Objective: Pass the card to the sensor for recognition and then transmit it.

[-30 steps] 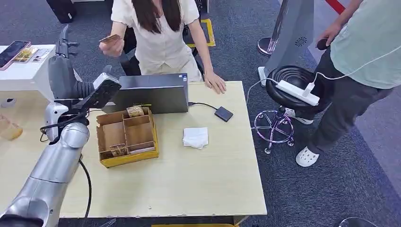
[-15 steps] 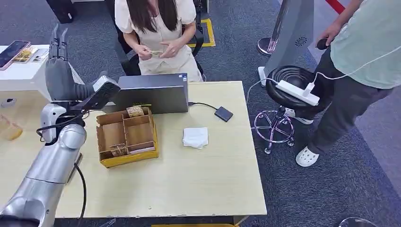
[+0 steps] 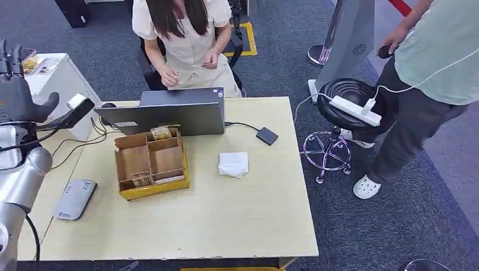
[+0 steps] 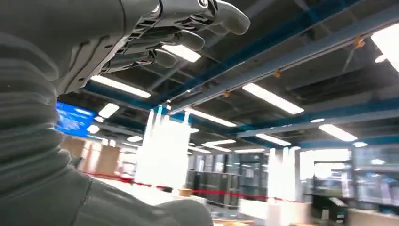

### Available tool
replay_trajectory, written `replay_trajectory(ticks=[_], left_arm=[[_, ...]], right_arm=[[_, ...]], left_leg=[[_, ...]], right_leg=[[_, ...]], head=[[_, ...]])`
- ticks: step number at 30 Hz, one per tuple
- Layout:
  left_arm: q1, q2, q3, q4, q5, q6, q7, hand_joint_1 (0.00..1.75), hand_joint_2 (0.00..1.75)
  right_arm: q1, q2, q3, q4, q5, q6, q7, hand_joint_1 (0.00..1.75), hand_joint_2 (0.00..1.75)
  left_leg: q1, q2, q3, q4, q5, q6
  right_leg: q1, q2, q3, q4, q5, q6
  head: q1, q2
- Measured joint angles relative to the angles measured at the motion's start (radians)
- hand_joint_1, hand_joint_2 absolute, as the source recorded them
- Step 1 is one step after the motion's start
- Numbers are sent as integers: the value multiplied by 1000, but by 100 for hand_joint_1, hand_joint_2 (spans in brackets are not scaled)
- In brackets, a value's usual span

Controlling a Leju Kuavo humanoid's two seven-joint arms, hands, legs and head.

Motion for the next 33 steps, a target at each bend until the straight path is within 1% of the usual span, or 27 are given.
replay_trajectory(ticks=[2, 4, 7, 9, 10, 13, 15, 17, 19, 20, 23, 26, 28, 29, 30, 31, 33], left_arm=[[-4, 41, 13, 48, -25, 5, 27, 0, 175], [-8, 90, 35, 102, -32, 21, 29, 0, 175], [-6, 157, 67, 165, -54, 21, 62, 0, 175], [13, 197, 95, 202, -56, 20, 83, 0, 175], [36, 223, 112, 211, -56, 21, 93, 0, 175], [107, 281, 166, 245, -48, 28, 117, 0, 175], [165, 311, 205, 260, -54, 30, 142, 0, 175], [236, 343, 244, 268, -63, 30, 165, 0, 175], [327, 367, 292, 268, -77, 32, 184, 0, 175], [377, 380, 329, 268, -86, 32, 193, 0, 175], [512, 396, 427, 267, -123, 31, 206, 0, 175], [649, 388, 555, 247, -191, 28, 202, 0, 175], [728, 361, 649, 213, -271, -2, 177, 0, 175], [773, 342, 718, 181, -314, -20, 160, 0, 175], [809, 314, 779, 157, -327, -32, 152, 0, 175], [846, 293, 827, 130, -331, -40, 151, 0, 175], [912, 254, 905, 80, -336, -61, 155, 0, 175]], right_arm=[[0, 0, 0, 0, -2, 0, -2, 0, 0], [1, 0, 0, 0, -4, -1, -2, 0, 0], [3, 0, 0, 0, -14, -3, -3, 0, 0], [3, 0, 0, 0, -21, -5, -5, 0, 0], [6, 0, 0, 0, -24, -6, -5, 0, 0], [16, 0, -2, 0, -34, -10, -9, 0, 0], [21, 0, -2, 0, -35, -11, -8, 0, 0], [26, -1, -4, -1, -37, -11, -5, 0, 0], [35, -2, -11, -3, -36, -11, -6, 0, 0], [41, -2, -19, -6, -34, -11, -8, 0, 0], [53, -3, -38, -12, -25, -11, -10, 0, 0], [62, -3, -63, -19, -11, -11, -13, 0, 0], [68, -3, -82, -24, 2, -11, -15, 0, 0], [70, -3, -96, -27, 10, -11, -16, 0, 0], [71, -2, -108, -29, 19, -11, -20, 0, 0], [74, -2, -119, -33, 26, -11, -23, 0, 0], [81, -2, -144, -40, 42, -11, -24, 0, 0]], left_leg=[[0, 3, 0, 0, 0, 0], [0, 5, 0, 0, 0, 0], [0, 4, 0, 0, 0, 0], [0, 4, -1, -1, 0, -1], [0, 5, 0, -1, -1, -1], [0, 6, 0, -1, -1, -1], [0, 6, -1, -2, -1, -1], [0, 6, -1, -2, -2, -1], [0, 7, 0, -2, -2, -2], [0, 8, 0, -2, -3, -3], [0, 8, 0, -2, -4, -2], [0, 9, 0, -2, -4, -2], [0, 9, 0, -2, -4, -2], [0, 9, 0, -2, -4, -2], [0, 9, 0, -2, -5, -2], [0, 10, 0, -2, -5, -3], [0, 10, 1, -2, -5, -2]], right_leg=[[0, 3, 0, 0, 0, 0], [0, 5, -1, 0, 0, 0], [0, 4, -2, 0, 0, -1], [0, 5, -2, 0, 0, -1], [0, 6, -2, 0, 0, -1], [0, 7, -3, 0, -1, -1], [0, 7, -3, 0, -1, -1], [0, 7, -3, 0, -2, -1], [0, 8, -3, 0, -2, -1], [0, 9, -3, 0, -2, -1], [0, 9, -3, -1, -2, -1], [0, 9, -3, -1, -3, -2], [0, 9, -3, -1, -3, -2], [0, 9, -2, -1, -3, -2], [0, 9, -2, -2, -3, -2], [0, 10, -2, -1, -3, -2], [0, 10, -2, -2, -3, -2]], head=[[0, 0], [0, 0], [-1, 0], [0, 0], [-1, 0], [0, 0], [-1, 0], [0, 0], [0, 0], [0, 0], [0, 0], [0, 0], [0, 0], [0, 0], [-1, 0], [2, 0], [0, 0]])
